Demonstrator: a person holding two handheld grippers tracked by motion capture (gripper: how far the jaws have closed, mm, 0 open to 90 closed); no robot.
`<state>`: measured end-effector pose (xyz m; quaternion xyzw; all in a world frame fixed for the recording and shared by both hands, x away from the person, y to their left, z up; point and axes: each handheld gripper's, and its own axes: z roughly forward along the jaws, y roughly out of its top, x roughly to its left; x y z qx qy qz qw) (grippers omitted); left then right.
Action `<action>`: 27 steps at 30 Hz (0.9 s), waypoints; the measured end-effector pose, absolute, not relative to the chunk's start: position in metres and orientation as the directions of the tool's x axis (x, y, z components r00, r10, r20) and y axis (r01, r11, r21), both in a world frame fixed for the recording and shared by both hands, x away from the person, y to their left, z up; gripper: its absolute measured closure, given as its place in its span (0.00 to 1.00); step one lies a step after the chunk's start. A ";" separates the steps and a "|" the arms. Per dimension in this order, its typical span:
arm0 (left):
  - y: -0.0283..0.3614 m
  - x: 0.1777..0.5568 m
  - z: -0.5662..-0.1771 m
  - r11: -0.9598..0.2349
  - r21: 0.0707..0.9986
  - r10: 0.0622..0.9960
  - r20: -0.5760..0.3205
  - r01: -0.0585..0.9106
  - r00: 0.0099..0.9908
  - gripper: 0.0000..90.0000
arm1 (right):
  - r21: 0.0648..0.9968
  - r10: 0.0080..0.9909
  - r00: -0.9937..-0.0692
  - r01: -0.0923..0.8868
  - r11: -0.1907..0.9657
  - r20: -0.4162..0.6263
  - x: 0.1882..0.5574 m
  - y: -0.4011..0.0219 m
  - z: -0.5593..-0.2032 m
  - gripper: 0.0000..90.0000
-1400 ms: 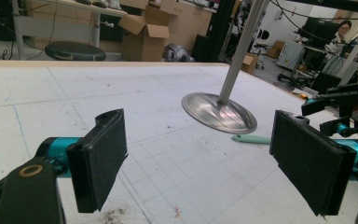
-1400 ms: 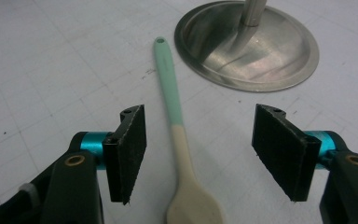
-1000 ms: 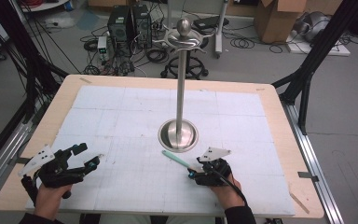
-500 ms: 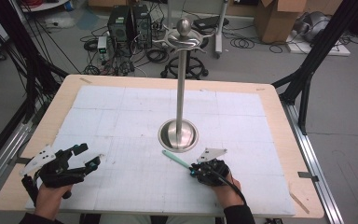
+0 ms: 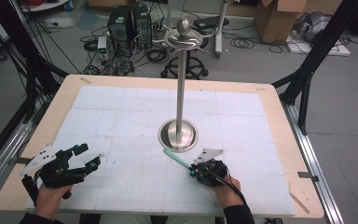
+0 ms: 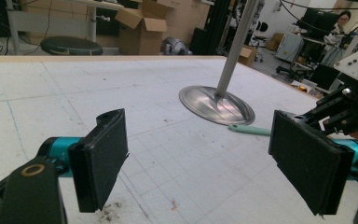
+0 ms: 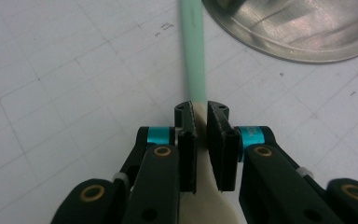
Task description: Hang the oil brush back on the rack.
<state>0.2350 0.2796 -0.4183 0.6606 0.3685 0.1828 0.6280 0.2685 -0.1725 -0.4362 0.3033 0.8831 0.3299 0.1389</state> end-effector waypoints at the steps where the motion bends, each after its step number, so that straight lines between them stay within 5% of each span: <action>1: 0.279 0.235 -0.418 0.061 0.964 0.716 -0.223 0.258 0.662 0.22 | 0.670 0.627 -0.778 0.444 0.595 -0.041 0.268 -0.173 -0.436 0.92; 19: 0.278 0.235 -0.418 0.053 0.964 0.696 -0.222 0.260 0.683 0.24 | 0.774 0.585 -0.811 0.380 0.506 0.017 0.258 -0.176 -0.420 0.92; 27: 0.272 0.234 -0.415 0.089 0.956 0.611 -0.274 0.279 0.743 0.24 | 0.826 0.544 -0.837 0.343 0.446 0.054 0.253 -0.177 -0.411 0.92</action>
